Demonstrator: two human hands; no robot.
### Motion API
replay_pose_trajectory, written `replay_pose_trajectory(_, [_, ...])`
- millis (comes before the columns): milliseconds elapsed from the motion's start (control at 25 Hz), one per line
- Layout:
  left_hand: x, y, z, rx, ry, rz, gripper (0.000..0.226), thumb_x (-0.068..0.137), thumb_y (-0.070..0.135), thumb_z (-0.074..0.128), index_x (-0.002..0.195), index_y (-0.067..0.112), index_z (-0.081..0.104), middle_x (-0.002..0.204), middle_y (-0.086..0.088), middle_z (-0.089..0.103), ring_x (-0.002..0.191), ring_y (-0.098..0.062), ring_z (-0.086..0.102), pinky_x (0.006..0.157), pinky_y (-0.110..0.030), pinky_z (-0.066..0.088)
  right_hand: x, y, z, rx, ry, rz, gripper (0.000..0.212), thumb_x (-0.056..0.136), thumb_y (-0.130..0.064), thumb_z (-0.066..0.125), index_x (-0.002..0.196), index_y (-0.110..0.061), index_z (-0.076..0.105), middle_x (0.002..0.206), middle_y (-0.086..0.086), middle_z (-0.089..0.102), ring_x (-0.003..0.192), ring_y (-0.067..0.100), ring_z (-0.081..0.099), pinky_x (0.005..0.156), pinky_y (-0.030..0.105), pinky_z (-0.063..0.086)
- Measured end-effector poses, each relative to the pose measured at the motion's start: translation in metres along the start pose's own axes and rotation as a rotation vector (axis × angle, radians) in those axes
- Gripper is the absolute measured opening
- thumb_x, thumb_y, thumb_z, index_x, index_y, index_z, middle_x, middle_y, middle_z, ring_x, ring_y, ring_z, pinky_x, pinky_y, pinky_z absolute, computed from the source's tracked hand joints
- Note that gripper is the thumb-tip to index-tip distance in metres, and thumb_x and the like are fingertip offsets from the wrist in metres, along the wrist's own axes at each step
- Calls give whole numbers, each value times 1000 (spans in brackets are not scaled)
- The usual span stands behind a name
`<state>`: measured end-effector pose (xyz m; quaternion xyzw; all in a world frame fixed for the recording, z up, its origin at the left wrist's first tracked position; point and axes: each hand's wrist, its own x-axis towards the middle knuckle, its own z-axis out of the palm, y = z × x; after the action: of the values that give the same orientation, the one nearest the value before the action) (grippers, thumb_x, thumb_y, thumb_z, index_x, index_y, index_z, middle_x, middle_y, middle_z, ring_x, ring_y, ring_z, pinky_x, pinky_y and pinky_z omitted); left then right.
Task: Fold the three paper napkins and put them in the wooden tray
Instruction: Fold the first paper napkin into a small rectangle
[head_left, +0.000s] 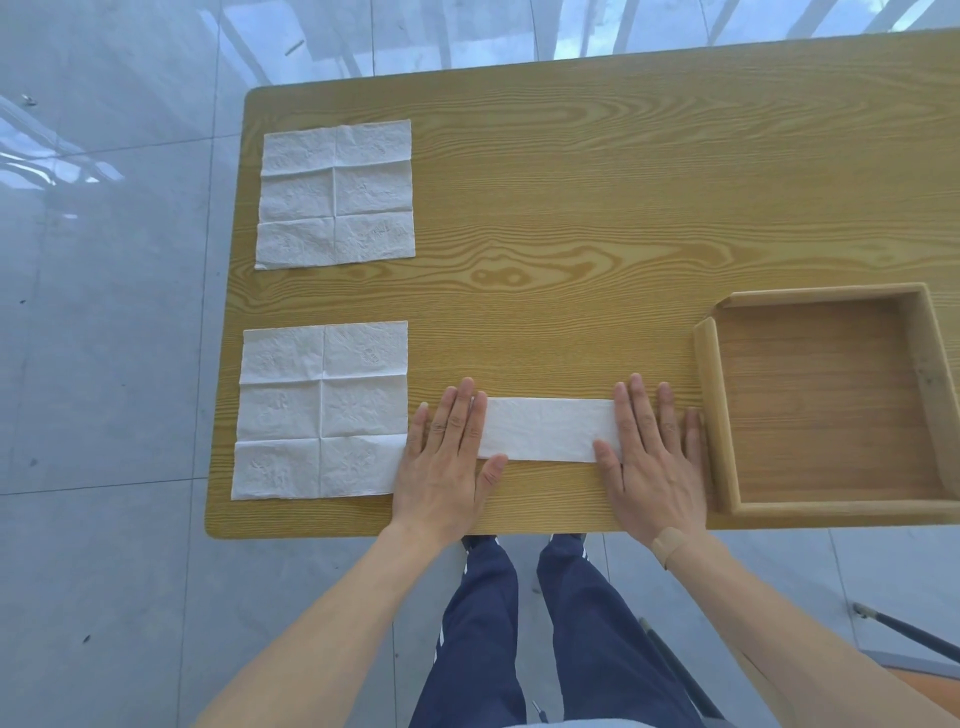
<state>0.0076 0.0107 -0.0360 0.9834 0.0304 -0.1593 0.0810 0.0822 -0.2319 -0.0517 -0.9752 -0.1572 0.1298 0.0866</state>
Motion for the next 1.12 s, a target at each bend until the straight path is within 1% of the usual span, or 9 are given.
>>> replay_pose_trajectory(120, [2,3,-10,-64,91,-26,68,102,49,20,156,8,19,163,-8,23,150,-25,22,122,-48,12,-8,4,0,32,27,0,74,100,-58,15,158,-14,1,168,2,-3,154,22,-8,124,46,-4])
replay_pose_trajectory(200, [7,-1,-21,-46,184,-52,60,99,38,39,150,9,34,148,-6,48,134,-24,47,114,-49,27,-19,10,2,21,38,2,76,99,-58,17,158,-12,4,168,5,2,154,24,-3,124,45,-1])
replay_pose_trajectory(280, [15,-6,-32,-26,197,-65,58,91,34,58,144,12,45,130,-4,58,115,-23,57,102,-45,35,-27,13,4,0,40,1,77,99,-58,18,158,-11,6,167,7,4,154,25,-1,124,44,-1])
replay_pose_trajectory(360, [23,-10,-42,-21,120,-85,56,88,36,63,139,18,49,120,-1,59,105,-21,57,93,-41,34,-28,13,4,-17,46,3,77,99,-57,20,158,-10,7,167,8,6,154,26,1,125,41,-3])
replay_pose_trajectory(480, [34,-11,-50,-75,18,-141,45,87,38,60,129,29,51,111,6,56,105,-18,50,84,-35,26,-26,11,3,-33,55,12,77,98,-56,24,158,-10,8,167,8,7,154,25,1,125,39,-4])
replay_pose_trajectory(680, [48,-12,-56,-203,-107,-207,26,83,32,64,106,22,58,104,4,43,106,-20,42,83,-32,30,-26,12,6,-42,55,17,77,98,-56,24,157,-9,9,167,8,7,154,25,2,125,40,-2])
replay_pose_trajectory(800, [46,-13,-61,-303,-108,-226,19,82,27,64,98,19,56,101,4,47,97,-19,47,76,-33,42,-26,11,6,-45,59,23,77,98,-56,25,157,-9,10,167,8,7,154,25,3,125,41,0])
replay_pose_trajectory(920, [41,-18,-69,-555,-102,-310,14,84,17,62,95,20,54,85,2,59,80,-22,59,68,-39,51,-27,12,5,-40,61,26,77,97,-55,26,157,-9,11,167,7,8,154,25,4,125,42,1])
replay_pose_trajectory(1120, [33,-21,-90,-921,-29,-433,11,87,17,67,93,23,61,84,4,64,67,-9,60,61,-23,47,-26,9,3,-17,79,37,76,96,-53,30,157,-9,16,167,6,11,154,23,6,125,43,4])
